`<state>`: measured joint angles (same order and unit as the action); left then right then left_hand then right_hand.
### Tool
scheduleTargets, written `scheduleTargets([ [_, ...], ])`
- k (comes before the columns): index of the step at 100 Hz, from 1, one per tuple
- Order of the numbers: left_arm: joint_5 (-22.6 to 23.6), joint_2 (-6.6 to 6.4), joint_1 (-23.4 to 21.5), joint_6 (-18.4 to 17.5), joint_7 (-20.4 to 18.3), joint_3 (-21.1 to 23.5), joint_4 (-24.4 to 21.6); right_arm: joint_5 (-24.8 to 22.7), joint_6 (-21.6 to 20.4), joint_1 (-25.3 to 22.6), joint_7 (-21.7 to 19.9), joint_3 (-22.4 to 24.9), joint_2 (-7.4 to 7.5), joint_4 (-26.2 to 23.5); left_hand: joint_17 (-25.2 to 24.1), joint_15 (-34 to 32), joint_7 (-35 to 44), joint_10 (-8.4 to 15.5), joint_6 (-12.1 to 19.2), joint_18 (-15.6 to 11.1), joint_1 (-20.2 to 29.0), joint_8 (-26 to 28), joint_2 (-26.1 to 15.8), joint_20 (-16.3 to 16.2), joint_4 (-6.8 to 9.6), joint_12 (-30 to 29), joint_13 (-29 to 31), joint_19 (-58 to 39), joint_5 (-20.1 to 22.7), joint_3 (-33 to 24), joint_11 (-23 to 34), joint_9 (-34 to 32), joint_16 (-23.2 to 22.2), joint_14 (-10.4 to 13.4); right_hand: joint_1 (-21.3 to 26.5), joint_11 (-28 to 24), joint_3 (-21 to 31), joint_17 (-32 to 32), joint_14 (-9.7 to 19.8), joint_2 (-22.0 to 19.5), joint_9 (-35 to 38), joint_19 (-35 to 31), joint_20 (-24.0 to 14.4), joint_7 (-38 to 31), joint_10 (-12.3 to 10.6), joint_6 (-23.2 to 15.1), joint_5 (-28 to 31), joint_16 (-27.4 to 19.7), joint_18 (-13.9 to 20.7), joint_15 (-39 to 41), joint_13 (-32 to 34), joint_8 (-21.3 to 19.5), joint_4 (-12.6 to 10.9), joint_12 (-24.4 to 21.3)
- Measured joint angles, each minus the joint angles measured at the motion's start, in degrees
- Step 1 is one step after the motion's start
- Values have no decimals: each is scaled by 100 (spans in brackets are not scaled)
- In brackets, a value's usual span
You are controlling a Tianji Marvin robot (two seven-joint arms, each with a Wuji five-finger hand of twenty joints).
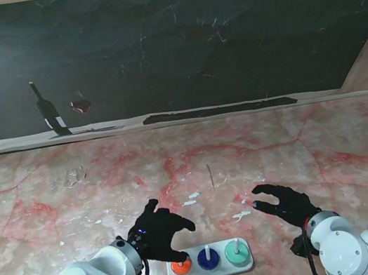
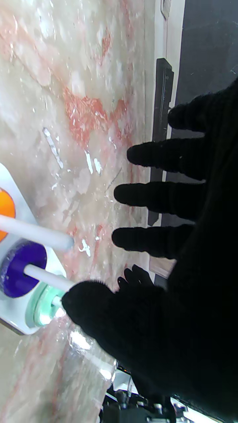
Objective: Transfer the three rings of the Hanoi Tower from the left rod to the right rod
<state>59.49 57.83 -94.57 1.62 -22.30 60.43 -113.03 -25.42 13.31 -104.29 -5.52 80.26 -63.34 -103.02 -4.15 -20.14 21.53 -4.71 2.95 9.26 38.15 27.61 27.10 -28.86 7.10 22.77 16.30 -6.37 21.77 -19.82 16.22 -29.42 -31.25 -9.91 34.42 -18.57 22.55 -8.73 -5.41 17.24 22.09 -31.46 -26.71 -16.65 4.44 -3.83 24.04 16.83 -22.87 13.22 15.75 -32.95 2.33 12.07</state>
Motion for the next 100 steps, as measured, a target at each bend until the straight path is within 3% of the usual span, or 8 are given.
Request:
scheduleTargets([
  [26,-226,63,-98,225,425,-145,64,-115,-80,-11,31,-6,0,-18,23,232,-192,3,-211,0,0,-87,-100,334,-1,92,-437,206,-194,388,-56,844,86,9,0,0,0,0,0,0,0,0,1,0,0,0,0,0,0,1,0,0,0,0],
  [49,-678,191,-347,386,1031,13,139,-322,-168,-28,38,-40,12,-103,28,313,-224,2,-339,3,-70,-133,-142,525,-1,97,-602,275,-339,610,-75,830,148,30,1,0,-1,0,0,0,0,0,1,0,0,0,0,0,0,3,0,0,0,0],
  [68,-892,276,-573,387,1446,253,233,-1026,-309,-163,-68,-68,75,-470,35,320,-224,1,-373,30,-68,-136,-254,552,-7,98,-603,281,-339,783,-83,830,156,32,169,0,-1,0,0,123,0,0,1,0,0,0,0,0,0,71,0,0,0,0],
  [83,-980,310,-773,378,1664,445,235,-1268,-549,-367,-209,-34,126,-844,44,321,-224,0,-411,55,-61,-143,-414,595,-33,98,-603,279,-339,895,-88,830,157,32,350,0,-3,0,0,223,0,0,1,0,-2,0,0,0,0,71,0,0,0,0],
  [100,-1072,344,-977,365,1824,635,227,-2138,-1044,-561,-516,0,205,-1223,19,324,-224,-2,-432,78,-58,-146,-470,595,-35,98,-603,256,-339,946,-92,830,157,32,354,0,4,1,0,470,0,0,2,-5,-20,0,0,0,0,71,1,0,0,0],
])
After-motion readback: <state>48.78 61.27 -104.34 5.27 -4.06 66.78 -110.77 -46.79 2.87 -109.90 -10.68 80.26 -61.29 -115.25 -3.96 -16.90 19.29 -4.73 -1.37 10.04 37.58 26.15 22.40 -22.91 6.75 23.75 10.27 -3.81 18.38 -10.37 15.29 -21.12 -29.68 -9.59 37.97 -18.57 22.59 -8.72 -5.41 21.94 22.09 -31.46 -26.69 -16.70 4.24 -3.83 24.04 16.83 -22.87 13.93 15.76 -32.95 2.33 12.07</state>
